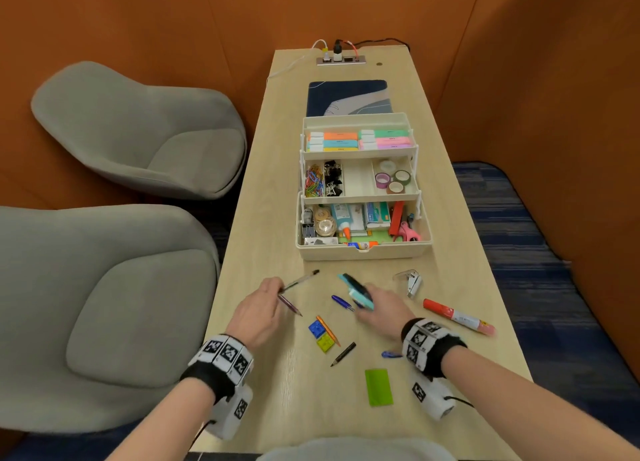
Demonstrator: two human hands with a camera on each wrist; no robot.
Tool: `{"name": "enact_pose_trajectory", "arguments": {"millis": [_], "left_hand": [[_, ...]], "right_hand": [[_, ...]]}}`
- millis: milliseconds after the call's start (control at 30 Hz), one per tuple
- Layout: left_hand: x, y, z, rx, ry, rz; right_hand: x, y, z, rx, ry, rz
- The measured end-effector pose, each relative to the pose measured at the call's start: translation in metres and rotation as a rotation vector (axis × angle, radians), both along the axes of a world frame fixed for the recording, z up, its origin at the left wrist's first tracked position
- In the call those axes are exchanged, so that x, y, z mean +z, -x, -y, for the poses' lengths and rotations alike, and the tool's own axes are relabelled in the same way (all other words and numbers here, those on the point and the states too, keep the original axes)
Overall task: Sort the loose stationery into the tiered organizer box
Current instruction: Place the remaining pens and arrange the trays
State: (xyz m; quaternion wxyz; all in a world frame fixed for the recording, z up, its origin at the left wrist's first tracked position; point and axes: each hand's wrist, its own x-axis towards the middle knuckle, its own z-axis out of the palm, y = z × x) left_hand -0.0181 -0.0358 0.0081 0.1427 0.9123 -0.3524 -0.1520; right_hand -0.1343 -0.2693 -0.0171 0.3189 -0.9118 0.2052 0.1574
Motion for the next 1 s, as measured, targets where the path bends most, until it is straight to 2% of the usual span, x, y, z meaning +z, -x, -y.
{"name": "enact_pose_trajectory", "arguments": {"millis": [100, 167, 267, 333, 500, 633, 767, 900, 1000], "left_hand": [[-0.007, 0.009, -0.008, 0.215, 0.093, 0.021], [-0.010, 0.015, -0.009, 0.294, 0.140, 0.017], [-0.015, 0.023, -0.008, 0.320, 0.167, -0.010], [-0.019, 0.026, -0.007, 0.303, 0.178, -0.028], [-0.023, 0.036, -0.004, 0.243, 0.186, -0.103], [-0.024, 0.051, 0.004, 0.167, 0.156, -0.185], [-0.027, 0.061, 0.017, 0.184, 0.208, -0.242], [-0.025, 0.064, 0.032, 0.218, 0.278, -0.190], [-0.011, 0.053, 0.046, 0.195, 0.316, -0.116]], "right_hand": [[-0.008, 0.007, -0.019, 0.109, 0.160, -0.020], [-0.010, 0.007, -0.027, 0.133, 0.238, -0.038], [-0.008, 0.003, -0.034, 0.150, 0.268, -0.100], [-0.003, 0.001, -0.034, 0.127, 0.208, -0.118], [0.013, 0.018, -0.004, -0.154, -0.054, -0.013], [0.031, 0.048, 0.033, -0.426, -0.155, 0.135], [0.037, 0.079, 0.061, -0.757, -0.459, 0.264], [0.046, 0.101, 0.076, -1.009, -0.728, 0.359], [0.043, 0.109, 0.086, -1.035, -0.769, 0.383]]}}
